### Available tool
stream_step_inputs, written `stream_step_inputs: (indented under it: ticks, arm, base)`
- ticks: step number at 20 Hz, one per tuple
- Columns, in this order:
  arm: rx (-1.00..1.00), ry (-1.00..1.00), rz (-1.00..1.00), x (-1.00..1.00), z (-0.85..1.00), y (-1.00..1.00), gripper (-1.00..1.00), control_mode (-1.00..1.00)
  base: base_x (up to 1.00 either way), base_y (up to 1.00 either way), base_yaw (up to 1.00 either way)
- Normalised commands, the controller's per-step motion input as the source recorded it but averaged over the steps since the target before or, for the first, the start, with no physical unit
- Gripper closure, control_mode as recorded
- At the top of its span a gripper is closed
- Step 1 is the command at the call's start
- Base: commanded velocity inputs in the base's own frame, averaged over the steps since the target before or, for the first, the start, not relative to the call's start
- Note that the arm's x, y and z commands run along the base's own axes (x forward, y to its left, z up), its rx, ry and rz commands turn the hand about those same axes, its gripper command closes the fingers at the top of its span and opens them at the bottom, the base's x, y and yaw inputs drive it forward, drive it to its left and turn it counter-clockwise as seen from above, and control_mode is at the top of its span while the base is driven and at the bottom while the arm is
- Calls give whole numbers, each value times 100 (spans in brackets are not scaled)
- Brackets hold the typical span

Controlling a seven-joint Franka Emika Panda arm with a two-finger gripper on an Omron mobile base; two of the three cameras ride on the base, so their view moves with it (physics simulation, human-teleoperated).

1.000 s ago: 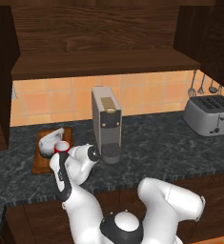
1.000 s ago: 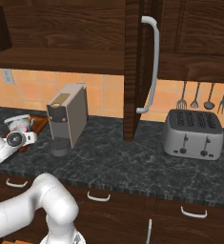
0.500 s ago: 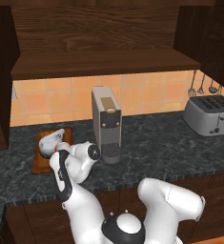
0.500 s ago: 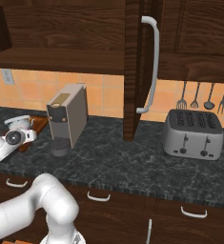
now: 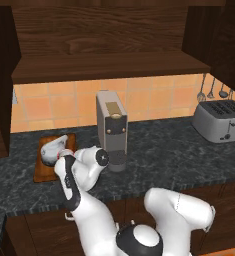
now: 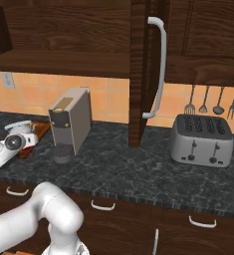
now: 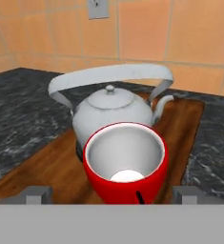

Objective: Pick the kettle from the counter and place it on the tray. Then pick the mug from the cabinet and place it on the tray. Then close the cabinet doors.

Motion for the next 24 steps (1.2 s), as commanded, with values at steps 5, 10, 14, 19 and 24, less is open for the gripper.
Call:
stream_step_inputs:
  ticks: [5, 10, 14, 19, 24]
  arm:
    - [0, 3, -2, -49, 73, -1, -100, -100]
    - [-5, 24, -8, -63, 95, -17, -100, -100]
    - [-12, 23, -15, -62, 76, -12, -100, -100]
    - [-13, 29, -12, -16, 34, -1, -100, -100]
    - [-1, 4, -4, -23, 21, -5, -100, -100]
  base:
    - [0, 0, 0]
    - [0, 0, 0]
    - [0, 0, 0]
    - [0, 0, 0]
    - [0, 0, 0]
